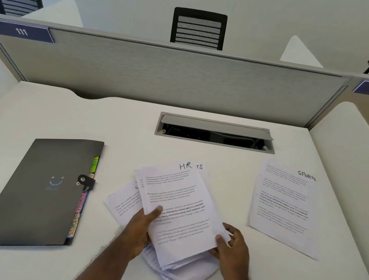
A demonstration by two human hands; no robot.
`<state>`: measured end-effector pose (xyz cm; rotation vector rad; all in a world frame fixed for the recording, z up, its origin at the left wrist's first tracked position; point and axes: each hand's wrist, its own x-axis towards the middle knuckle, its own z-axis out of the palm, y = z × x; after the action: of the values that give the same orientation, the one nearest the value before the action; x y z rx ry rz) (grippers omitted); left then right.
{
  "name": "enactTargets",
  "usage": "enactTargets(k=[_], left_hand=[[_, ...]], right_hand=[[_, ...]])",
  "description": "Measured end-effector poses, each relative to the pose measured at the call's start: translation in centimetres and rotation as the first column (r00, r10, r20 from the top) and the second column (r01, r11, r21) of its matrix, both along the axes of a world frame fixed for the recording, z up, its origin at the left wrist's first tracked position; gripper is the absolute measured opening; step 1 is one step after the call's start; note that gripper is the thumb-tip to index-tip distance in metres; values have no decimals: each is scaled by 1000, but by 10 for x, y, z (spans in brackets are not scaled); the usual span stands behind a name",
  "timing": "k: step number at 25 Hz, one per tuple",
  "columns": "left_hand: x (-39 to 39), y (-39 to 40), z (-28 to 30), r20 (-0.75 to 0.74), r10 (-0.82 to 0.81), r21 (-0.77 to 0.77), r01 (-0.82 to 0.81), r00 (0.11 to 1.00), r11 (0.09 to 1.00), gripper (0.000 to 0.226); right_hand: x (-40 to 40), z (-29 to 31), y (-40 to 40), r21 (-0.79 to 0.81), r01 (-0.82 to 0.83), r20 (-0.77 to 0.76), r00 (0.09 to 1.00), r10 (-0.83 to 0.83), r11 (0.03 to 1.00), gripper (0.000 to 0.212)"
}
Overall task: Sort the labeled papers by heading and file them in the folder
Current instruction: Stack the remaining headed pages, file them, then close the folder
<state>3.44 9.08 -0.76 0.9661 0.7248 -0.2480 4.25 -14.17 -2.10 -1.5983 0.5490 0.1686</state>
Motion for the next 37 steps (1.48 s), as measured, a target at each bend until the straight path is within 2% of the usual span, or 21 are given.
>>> enactTargets(k=[2,4,6,7,9,10,12,14,18,21,23,27,30,33,35,37], left_hand=[[-2,-1,-2,19,-52,31,51,998,998,34],[-1,-1,-3,19,-28,16,28,999,999,41],[1,-2,2,33,11,-17,-10,999,1000,43],[2,-2,5,48,30,-34,-29,998,999,42],[3,-5,14,90,67,-78,-60,994,995,41],[4,-8,19,116,86,-102,-75,989,992,42],[6,-17,26,163,125,-146,-101,979,984,46],[6,-26,32,187,144,-162,-114,972,980,50],[6,-37,40,204,160,-190,-121,966,974,55],[8,-38,42,206,179,-209,-136,962,968,58],[8,-40,42,196,171,-203,-131,966,970,57],[7,-38,42,179,84,-154,-57,980,986,53],[15,-12,47,151,78,-153,-55,985,987,53],[18,41,51,148,126,-257,-85,981,963,72],[16,76,54,185,8,-309,50,983,950,82],[12,99,54,224,-183,-268,241,957,933,88]], right_hand=[[-2,4,2,-73,-96,-32,995,94,993,36],[-4,10,3,-221,-155,-52,988,147,963,40],[-6,19,4,-300,-123,-79,992,103,946,59],[-6,24,5,-272,-81,-105,993,54,959,73],[-9,36,8,-129,-5,-190,982,-20,992,89],[-10,42,11,-27,21,-232,972,-26,999,88],[-10,53,17,233,23,-252,967,37,972,69],[-9,58,22,443,23,-202,976,75,896,44],[-5,62,22,615,231,-208,970,-128,754,41],[-3,67,19,676,233,-215,970,-115,699,33],[-1,67,18,651,171,-169,983,-78,740,30],[3,68,13,439,48,-37,999,-35,897,37],[7,75,-4,347,-52,23,999,47,936,38],[12,85,-30,340,-175,45,984,170,924,40],[14,91,-49,322,-250,30,967,254,913,41],[16,95,-63,267,-303,-11,948,317,915,39]])
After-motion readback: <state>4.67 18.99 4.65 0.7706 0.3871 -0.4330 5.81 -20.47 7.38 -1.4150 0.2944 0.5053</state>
